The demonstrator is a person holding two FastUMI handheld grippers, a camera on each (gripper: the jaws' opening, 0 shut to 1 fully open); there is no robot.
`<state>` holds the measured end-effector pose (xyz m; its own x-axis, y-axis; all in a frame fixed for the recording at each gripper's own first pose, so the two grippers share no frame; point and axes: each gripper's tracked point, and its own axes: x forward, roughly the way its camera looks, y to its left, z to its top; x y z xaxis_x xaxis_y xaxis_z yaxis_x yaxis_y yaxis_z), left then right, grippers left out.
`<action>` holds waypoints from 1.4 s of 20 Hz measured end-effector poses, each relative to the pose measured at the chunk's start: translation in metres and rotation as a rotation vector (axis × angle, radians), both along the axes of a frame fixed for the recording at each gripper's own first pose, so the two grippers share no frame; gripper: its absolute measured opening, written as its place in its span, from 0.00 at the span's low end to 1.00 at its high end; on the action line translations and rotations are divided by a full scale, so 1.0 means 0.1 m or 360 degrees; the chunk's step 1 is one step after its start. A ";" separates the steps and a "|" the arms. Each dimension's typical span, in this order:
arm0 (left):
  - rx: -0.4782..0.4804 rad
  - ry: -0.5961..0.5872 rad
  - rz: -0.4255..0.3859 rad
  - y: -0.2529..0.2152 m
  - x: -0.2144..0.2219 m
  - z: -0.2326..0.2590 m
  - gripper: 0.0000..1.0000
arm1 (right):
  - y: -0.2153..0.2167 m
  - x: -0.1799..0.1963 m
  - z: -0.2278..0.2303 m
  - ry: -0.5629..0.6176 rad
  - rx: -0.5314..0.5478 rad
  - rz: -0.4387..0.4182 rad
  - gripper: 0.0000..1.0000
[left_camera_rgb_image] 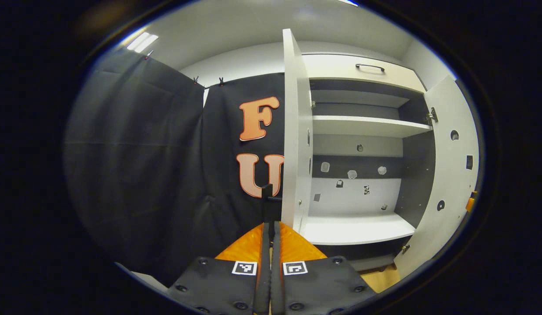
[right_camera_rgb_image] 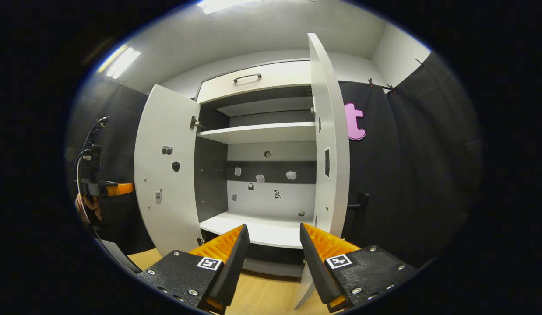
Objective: Open the right door of the double-door shoe cabinet with the right hand, and open the left door with the left hand.
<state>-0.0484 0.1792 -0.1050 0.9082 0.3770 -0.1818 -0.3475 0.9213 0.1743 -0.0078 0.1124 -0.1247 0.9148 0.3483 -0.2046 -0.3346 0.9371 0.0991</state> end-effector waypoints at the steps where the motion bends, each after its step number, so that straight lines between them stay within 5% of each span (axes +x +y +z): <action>1: 0.0005 -0.0003 -0.0008 -0.04 -0.01 0.01 0.07 | -0.01 -0.01 0.01 -0.0003 0.0000 0.0006 0.72; 11: 0.0066 -0.0032 -0.0086 -0.39 -0.07 0.20 0.11 | -0.12 -0.09 0.02 -0.0006 -0.0001 0.0000 0.72; 16: 0.0070 -0.0067 -0.0125 -0.55 0.01 0.25 0.49 | -0.09 -0.07 0.02 -0.0009 -0.0020 -0.0017 0.72; 20: 0.0011 -0.0111 -0.0226 -0.76 0.11 0.23 0.69 | 0.00 -0.06 0.00 0.0006 -0.0024 0.0003 0.72; 25: -0.0001 -0.0121 -0.0320 -0.96 0.22 0.24 0.86 | 0.03 -0.04 0.09 -0.0014 0.0004 -0.0019 0.72; 28: 0.0005 -0.0132 -0.0350 -1.03 0.26 0.24 0.90 | 0.02 -0.03 0.12 -0.0033 -0.0010 -0.0043 0.81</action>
